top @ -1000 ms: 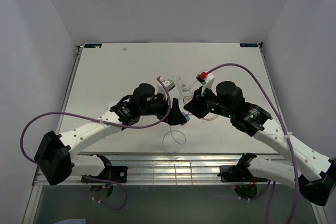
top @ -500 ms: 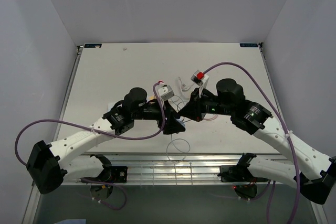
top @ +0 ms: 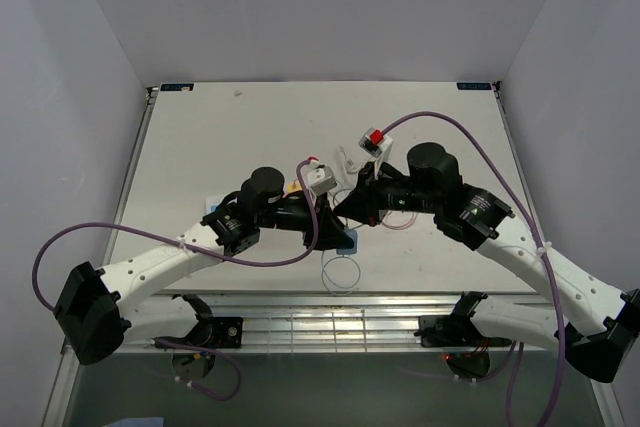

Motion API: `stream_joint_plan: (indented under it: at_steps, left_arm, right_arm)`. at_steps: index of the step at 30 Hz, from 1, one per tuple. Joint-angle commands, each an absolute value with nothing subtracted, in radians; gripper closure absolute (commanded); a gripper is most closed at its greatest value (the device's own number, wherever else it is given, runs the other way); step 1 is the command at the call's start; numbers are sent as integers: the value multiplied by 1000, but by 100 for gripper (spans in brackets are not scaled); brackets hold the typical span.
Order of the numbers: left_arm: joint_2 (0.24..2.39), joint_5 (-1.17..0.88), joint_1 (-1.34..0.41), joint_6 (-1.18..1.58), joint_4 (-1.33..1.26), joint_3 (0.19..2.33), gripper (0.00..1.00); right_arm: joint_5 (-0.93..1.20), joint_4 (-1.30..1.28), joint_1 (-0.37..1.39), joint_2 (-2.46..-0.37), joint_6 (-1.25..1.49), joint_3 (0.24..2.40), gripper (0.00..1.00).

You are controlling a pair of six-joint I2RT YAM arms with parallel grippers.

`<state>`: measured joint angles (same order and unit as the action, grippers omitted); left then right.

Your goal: Insert the plug

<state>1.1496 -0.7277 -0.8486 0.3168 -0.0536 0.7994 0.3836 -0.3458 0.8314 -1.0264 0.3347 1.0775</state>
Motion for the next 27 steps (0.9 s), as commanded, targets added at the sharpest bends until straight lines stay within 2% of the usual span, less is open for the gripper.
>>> stream_joint_plan:
  at_steps: [1,3,6,8,9,10,11,12,17,21,27]
  left_arm:
    - [1143,-713,-857,337,-64,822,86]
    - [1135,-683,-857,360,-64,827,97]
    - [1121,-643,-858,383,-57,827,100]
    - [1117,-632,-859,388,-51,827,100]
    - [1112,-624,-858,393,-51,827,100]
    - [1111,-623,-859,393,-49,824,100]
    - [1108,-620,-858,394,-48,821,100]
    - [1101,-617,-857,394,-48,818,100]
    - [1078,-585,-858,405,-41,810,100]
    - [1071,-581,-857,411,-25,828,100]
    - [1045,-600,-857,419,-6,854,100]
  right_arm:
    - [405,-284,831,-1023,354,1126,92]
    - [405,-288,831,-1022,354,1115,92]
    - [388,-293,831,-1006,342,1094,92]
    - [374,-293,831,-991,338,1078,80]
    - [368,-293,831,-970,334,1063,69]
    - [370,-291,831,-959,330,1055,62]
    - [371,-291,831,-947,321,1048,49]
    - [368,-291,833,-916,319,1028,42]
    - [367,-288,831,-807,295,944,25]
    - [394,-287,831,-721,275,873,19]
    - [478,-258,831,-693,244,812,17]
